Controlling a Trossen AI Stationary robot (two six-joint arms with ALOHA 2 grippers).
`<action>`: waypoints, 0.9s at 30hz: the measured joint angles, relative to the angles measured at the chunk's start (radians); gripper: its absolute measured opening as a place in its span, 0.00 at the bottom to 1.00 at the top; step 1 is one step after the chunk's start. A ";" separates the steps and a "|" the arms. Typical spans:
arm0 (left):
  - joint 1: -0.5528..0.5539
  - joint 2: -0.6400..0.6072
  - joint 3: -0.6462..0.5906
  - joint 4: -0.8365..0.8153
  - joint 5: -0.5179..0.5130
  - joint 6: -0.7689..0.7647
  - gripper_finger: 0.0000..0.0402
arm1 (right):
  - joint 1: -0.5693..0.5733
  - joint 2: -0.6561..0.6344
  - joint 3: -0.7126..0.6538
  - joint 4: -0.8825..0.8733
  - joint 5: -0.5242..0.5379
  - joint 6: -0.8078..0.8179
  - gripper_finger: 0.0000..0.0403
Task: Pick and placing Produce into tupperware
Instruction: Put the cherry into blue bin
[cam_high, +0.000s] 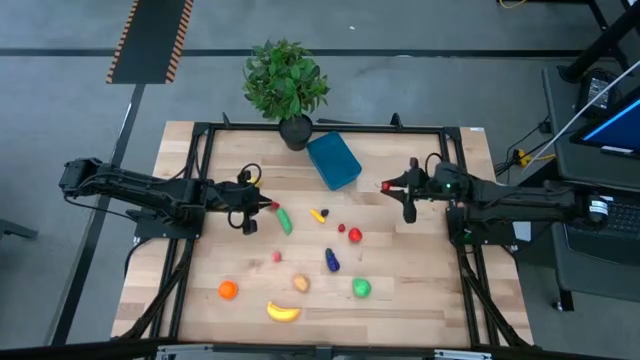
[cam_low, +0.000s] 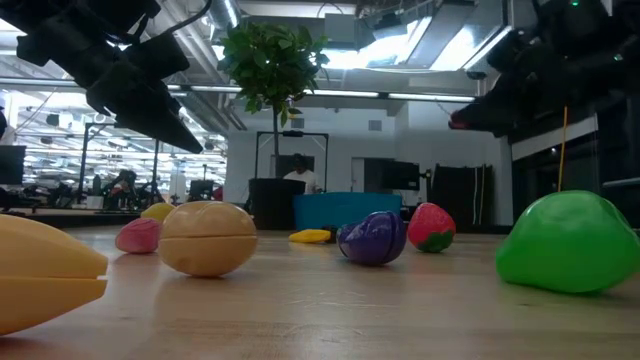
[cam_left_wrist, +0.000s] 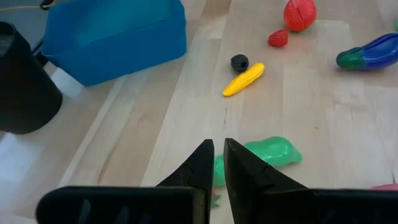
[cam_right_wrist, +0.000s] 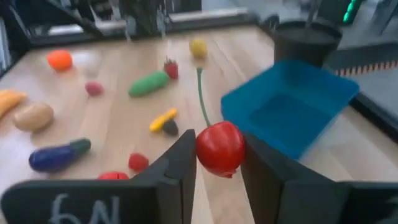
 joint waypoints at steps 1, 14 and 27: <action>0.000 0.000 0.000 0.000 0.000 0.000 0.07 | 0.000 -0.005 -0.016 0.040 0.000 0.000 0.26; 0.000 0.000 0.000 0.000 -0.002 0.000 0.14 | 0.000 -0.006 -0.220 0.512 -0.027 0.006 0.27; 0.000 0.000 0.000 0.001 -0.037 0.000 0.19 | 0.000 -0.005 -0.243 0.554 -0.041 0.034 0.27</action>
